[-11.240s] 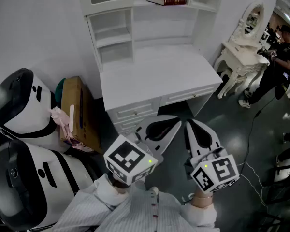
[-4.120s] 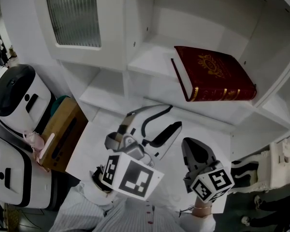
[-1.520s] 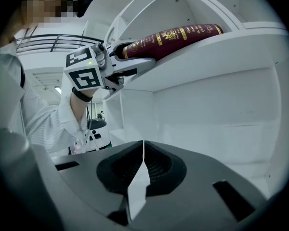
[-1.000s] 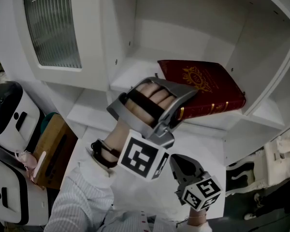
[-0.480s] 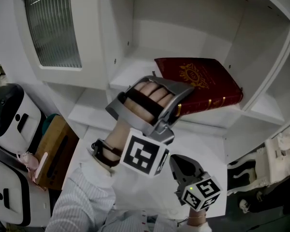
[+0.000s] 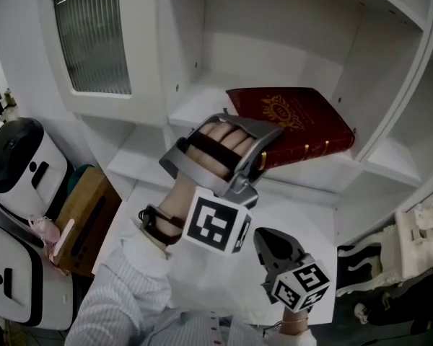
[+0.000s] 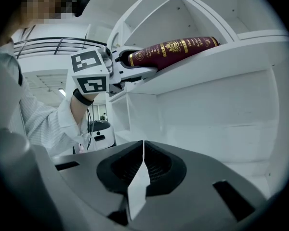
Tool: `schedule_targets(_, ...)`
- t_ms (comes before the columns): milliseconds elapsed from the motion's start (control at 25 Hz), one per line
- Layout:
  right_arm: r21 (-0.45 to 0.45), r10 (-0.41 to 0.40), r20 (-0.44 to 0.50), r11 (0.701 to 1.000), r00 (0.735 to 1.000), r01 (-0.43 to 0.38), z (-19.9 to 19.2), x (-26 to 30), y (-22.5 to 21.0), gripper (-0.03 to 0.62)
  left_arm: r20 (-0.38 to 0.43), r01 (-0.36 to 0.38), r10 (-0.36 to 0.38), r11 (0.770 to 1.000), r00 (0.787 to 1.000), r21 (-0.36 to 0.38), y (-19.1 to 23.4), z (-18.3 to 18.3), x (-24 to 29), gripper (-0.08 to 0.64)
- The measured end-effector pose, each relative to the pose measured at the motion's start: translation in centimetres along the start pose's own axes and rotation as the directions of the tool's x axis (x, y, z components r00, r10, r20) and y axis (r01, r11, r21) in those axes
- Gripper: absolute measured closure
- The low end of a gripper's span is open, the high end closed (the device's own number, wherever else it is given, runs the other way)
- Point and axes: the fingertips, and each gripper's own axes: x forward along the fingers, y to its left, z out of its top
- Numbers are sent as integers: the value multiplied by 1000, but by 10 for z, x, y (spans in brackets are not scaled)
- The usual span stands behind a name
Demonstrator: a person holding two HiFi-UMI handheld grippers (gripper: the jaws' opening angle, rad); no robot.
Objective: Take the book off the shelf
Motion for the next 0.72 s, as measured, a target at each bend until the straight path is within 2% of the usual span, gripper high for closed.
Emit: schedule_targets(720, 3, 82, -4, 997, 997, -82, -4, -58, 18, 575, -148, -17, 15, 1000, 989, -11, -6, 34, -44, 336)
